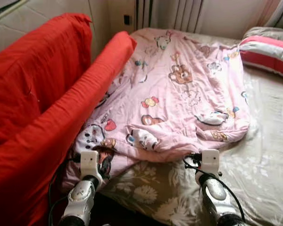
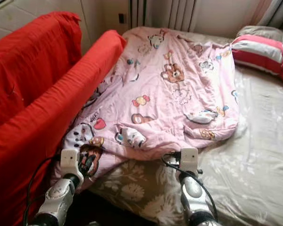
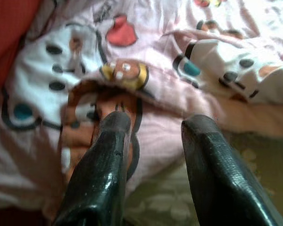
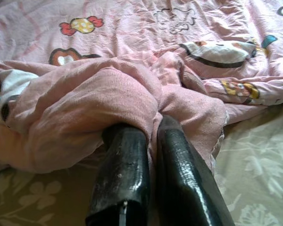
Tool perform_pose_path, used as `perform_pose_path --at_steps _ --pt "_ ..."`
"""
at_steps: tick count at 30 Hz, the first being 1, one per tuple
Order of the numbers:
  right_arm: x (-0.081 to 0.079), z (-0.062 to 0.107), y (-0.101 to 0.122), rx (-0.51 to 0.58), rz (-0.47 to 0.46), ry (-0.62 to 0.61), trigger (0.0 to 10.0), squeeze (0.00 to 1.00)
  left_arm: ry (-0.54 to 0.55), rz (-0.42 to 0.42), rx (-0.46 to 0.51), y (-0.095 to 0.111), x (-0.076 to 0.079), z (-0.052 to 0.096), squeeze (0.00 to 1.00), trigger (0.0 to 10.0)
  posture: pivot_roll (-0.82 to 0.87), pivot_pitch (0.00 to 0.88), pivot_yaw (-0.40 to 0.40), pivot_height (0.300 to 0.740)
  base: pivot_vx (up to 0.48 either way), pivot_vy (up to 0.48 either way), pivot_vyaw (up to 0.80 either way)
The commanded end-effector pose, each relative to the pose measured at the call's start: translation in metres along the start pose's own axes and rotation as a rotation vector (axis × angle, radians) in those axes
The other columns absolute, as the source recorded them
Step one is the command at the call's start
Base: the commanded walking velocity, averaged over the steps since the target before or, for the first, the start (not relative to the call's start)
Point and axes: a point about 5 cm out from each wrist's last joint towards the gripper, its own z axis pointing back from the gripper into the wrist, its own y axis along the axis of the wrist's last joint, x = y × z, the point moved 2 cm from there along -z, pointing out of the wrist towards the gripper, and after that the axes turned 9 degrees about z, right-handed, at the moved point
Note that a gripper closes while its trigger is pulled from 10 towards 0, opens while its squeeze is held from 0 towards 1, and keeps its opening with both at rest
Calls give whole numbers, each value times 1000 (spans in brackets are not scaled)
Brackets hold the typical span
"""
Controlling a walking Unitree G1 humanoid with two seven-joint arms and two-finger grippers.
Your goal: Clean up the room
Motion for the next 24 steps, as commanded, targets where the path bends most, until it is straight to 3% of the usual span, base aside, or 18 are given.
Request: perform_pose_path --at_steps 1,6,15,20,22,24 --pt "-2 8 -17 -52 -2 -1 10000 0 42 -5 -81 -18 -10 7 0 10000 13 99 -32 740 0 0 0" --pt "-4 10 -20 -57 -2 1 10000 0 76 13 -151 -36 -17 16 0 10000 5 104 -29 740 0 0 0" --pt "-2 9 -19 -59 6 -16 10000 0 79 36 -191 -49 -16 21 0 10000 14 118 -33 740 0 0 0" --pt "-2 8 -18 -58 4 -19 10000 0 145 -18 -312 -73 -35 40 0 10000 20 121 -27 740 0 0 0" --pt "-3 8 -18 -59 4 -20 10000 0 216 -3 -378 -87 -52 56 0 10000 18 124 -25 740 0 0 0" --pt "-3 8 -18 -60 4 -20 10000 0 238 8 -393 -91 -57 61 0 10000 18 124 -25 740 0 0 0"
